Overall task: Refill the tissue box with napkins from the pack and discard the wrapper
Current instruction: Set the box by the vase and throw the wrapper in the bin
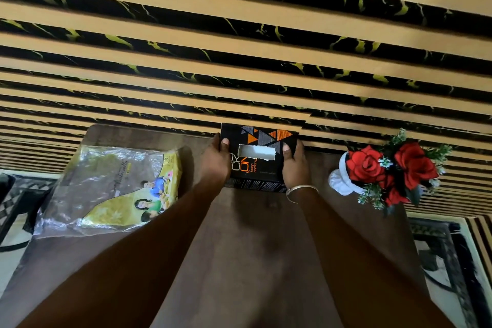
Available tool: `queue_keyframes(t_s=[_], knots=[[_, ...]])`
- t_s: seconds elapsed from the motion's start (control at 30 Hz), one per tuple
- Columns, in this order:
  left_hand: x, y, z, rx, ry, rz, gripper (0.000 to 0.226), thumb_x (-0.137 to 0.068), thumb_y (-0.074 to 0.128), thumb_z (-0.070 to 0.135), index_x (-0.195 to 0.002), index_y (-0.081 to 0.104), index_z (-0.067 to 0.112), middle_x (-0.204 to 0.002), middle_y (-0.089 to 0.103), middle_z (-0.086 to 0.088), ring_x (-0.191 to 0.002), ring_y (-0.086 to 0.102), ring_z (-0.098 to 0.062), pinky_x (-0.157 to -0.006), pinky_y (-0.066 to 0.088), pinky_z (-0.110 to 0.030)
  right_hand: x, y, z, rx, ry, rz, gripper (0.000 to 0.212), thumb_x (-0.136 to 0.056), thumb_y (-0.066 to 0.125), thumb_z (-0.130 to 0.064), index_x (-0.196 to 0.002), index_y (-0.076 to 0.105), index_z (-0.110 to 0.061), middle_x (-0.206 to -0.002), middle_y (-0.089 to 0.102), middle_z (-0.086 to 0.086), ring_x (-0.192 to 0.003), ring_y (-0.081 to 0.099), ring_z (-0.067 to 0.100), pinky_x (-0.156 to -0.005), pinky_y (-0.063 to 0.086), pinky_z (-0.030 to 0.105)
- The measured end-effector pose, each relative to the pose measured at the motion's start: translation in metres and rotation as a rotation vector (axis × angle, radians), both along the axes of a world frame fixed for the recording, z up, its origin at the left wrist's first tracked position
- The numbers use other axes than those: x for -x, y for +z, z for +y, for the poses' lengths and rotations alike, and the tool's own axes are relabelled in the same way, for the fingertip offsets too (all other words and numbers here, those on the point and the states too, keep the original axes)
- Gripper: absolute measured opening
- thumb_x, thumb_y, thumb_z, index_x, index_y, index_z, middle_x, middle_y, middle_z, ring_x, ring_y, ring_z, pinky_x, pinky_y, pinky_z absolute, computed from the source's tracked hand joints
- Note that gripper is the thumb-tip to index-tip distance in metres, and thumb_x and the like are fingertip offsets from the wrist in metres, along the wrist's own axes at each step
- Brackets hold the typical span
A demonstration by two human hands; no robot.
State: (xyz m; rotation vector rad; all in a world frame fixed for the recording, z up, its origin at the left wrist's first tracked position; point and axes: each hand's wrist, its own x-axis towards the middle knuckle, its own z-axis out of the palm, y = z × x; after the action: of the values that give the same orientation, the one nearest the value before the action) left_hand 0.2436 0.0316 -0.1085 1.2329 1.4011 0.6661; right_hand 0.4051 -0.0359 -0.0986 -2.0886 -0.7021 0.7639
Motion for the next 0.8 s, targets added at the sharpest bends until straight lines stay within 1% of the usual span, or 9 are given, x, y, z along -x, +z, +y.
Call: queue_keyframes(t_s=[0.13,0.23,0.3,0.33,0.43,0.47,0.53,0.63,0.8], knots=[[0.002,0.008,-0.002,0.043,-0.024,-0.014,0.03,-0.104,0.038,0.038,-0.127,0.05,0.022,-0.106,0.067,-0.006,-0.097,0.069,-0.027,-0.083,0.059,-0.049,0.001,0.004,-0.002,0.03,0.035,-0.023,0.053,-0.107,0.036,-0.027,-0.156,0.022,-0.014,-0.155,0.038,0.014,-0.14,0.039,0.032,-0.109,0.033,0.033],[0.014,0.019,-0.001,0.026,-0.11,-0.012,0.058,-0.098,0.042,0.049,-0.149,0.028,0.026,-0.134,0.059,-0.014,-0.114,0.063,-0.031,-0.095,0.053,-0.054,0.0,0.008,-0.002,0.088,0.061,-0.078,0.063,-0.105,0.041,-0.034,-0.158,0.012,-0.016,-0.162,0.024,0.013,-0.147,0.029,0.034,-0.117,0.025,0.04],[0.031,0.033,-0.004,-0.099,-0.158,0.082,0.073,-0.098,0.045,0.049,-0.157,0.007,0.029,-0.147,0.05,-0.016,-0.123,0.059,-0.032,-0.103,0.048,-0.047,0.007,0.018,-0.006,0.132,0.058,-0.358,0.073,-0.099,0.049,-0.04,-0.158,0.011,-0.016,-0.163,0.018,0.014,-0.15,0.018,0.034,-0.121,0.016,0.05],[0.045,0.041,-0.007,-0.175,-0.155,0.147,0.074,-0.099,0.047,0.045,-0.158,0.005,0.026,-0.145,0.05,-0.017,-0.122,0.06,-0.033,-0.103,0.049,-0.041,0.018,0.026,-0.01,0.111,0.065,-0.524,0.076,-0.096,0.053,-0.04,-0.158,0.015,-0.017,-0.162,0.02,0.014,-0.15,0.016,0.034,-0.12,0.017,0.052],[0.099,0.05,-0.012,-0.335,-0.073,0.301,0.074,-0.097,0.057,0.03,-0.157,0.016,0.023,-0.121,0.064,-0.022,-0.103,0.067,-0.032,-0.087,0.057,-0.033,0.071,0.05,-0.022,-0.066,0.262,-0.791,0.077,-0.087,0.062,-0.038,-0.154,0.027,-0.021,-0.158,0.024,0.01,-0.146,0.023,0.032,-0.113,0.029,0.049],[0.122,0.048,-0.01,-0.371,-0.043,0.412,0.076,-0.094,0.06,0.029,-0.157,0.017,0.023,-0.133,0.057,-0.022,-0.116,0.061,-0.034,-0.095,0.054,-0.039,0.093,0.052,-0.022,-0.109,0.383,-0.793,0.078,-0.086,0.064,-0.038,-0.153,0.028,-0.022,-0.158,0.023,0.009,-0.145,0.024,0.031,-0.112,0.032,0.048],[0.166,0.042,-0.005,-0.358,-0.02,0.674,0.088,-0.089,0.066,0.033,-0.158,0.012,0.025,-0.162,0.021,-0.015,-0.148,0.025,-0.036,-0.116,0.031,-0.054,0.131,0.052,-0.018,-0.111,0.64,-0.748,0.086,-0.084,0.067,-0.041,-0.155,0.023,-0.022,-0.16,0.016,0.009,-0.145,0.021,0.031,-0.116,0.029,0.045],[0.222,0.034,-0.008,-0.15,0.048,0.85,0.106,-0.082,0.074,0.039,-0.158,-0.001,0.03,-0.166,-0.01,-0.01,-0.151,-0.009,-0.037,-0.119,0.004,-0.059,0.177,0.046,0.001,0.025,0.933,-0.695,0.103,-0.08,0.074,-0.043,-0.158,0.011,-0.019,-0.163,0.005,0.013,-0.148,0.015,0.033,-0.12,0.022,0.042],[0.266,0.019,-0.023,0.125,-0.057,0.902,0.128,-0.069,0.086,0.033,-0.155,-0.009,0.036,-0.164,-0.02,-0.005,-0.15,-0.016,-0.039,-0.116,0.006,-0.067,0.213,0.021,0.04,0.357,1.115,-0.566,0.132,-0.068,0.087,-0.036,-0.157,-0.008,-0.019,-0.163,-0.012,0.016,-0.151,0.004,0.041,-0.12,0.025,0.046]])
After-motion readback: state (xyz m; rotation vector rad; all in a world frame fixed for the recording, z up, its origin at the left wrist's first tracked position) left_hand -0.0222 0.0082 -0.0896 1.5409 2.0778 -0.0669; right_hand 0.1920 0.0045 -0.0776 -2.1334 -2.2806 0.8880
